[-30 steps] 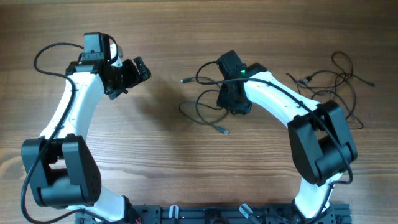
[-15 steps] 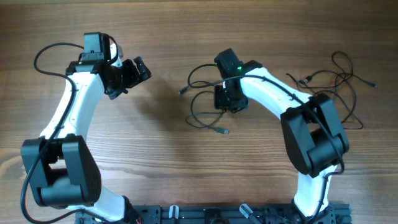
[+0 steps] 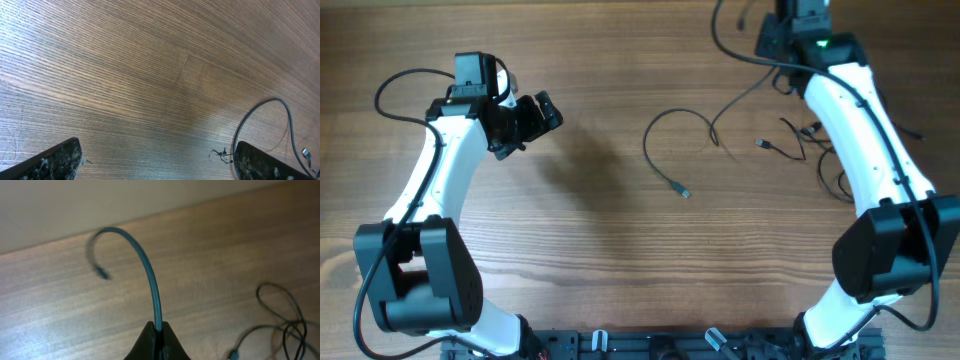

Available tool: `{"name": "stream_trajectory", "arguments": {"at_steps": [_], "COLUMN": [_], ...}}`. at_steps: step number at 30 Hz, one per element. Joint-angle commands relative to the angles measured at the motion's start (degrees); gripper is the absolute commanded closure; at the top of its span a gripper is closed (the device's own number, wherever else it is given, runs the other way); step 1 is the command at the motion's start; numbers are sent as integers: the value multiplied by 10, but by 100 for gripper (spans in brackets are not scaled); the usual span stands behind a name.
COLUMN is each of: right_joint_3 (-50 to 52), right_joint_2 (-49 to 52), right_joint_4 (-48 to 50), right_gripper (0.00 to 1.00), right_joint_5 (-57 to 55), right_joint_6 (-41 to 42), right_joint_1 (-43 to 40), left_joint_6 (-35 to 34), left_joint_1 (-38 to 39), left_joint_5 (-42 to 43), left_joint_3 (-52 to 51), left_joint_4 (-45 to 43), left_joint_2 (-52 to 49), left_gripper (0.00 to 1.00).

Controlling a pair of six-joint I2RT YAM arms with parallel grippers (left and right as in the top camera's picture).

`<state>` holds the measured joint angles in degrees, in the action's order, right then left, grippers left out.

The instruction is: Untangle cables

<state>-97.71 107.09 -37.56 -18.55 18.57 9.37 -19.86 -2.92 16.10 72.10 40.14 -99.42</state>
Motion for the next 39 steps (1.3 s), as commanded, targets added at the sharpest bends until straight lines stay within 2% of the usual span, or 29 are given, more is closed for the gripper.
{"name": "stream_trajectory", "arguments": {"at_steps": [1,3,4,7,9,11,13,15,21,23,25,26,31,33,35,37,39], "right_joint_3": [1,7,8,14,44,96,133,169,255,294,316,316,316,304,238,179,118], "right_joint_2": [-6,-6,-6,-6,-6,-6,-6,-6,-6,-6,-6,-6,-6,-6,-6,-6,-6], "right_joint_4": [-40,-63,-89,-160,-166,-147,-125,-113,-106,-71,-40,-39,-39,-94,-200,-260,-322], "right_gripper": [96,96,95,95,91,72,37,17,10,12,25,30,35,15,7,5,4], "right_joint_5": [215,347,374,369,332,322,323,323,337,393,441,432,367,326,251,209,233], "right_joint_6": [5,-24,-31,-94,-131,-167,-171,-164,41,9,-27,-45,-57,-48,-34,-35,-34], "right_joint_1": [-5,2,8,40,71,105,125,138,139,139,140,143,165,172,172,172,172], "left_joint_6": [0,1,1,0,1,1,0,0,1,1,0,1,1,1,1,0,1], "left_joint_1": [-2,-2,-2,-2,-2,-2,-2,-2,-2,-2,-2,-2,-2,-2,-2,-2,-2], "left_joint_5": [-6,-6,-6,-6,-6,-6,-6,-6,-6,-6,-6,-6,-6,-6,-6,-6,-6], "left_joint_3": [6,6,6,6,6,6,6,6,6,6,6,6,6,6,6,6,6], "left_joint_4": [0,0,0,0,0,0,0,0,0,0,0,0,0,0,0,0,0], "left_joint_2": [11,11,11,11,11,11,11,11,11,11,11,11,11,11,11,11,11], "left_gripper": [0,0,0,0,0,0,0,0,0,0,0,0,0,0,0,0,0]}}
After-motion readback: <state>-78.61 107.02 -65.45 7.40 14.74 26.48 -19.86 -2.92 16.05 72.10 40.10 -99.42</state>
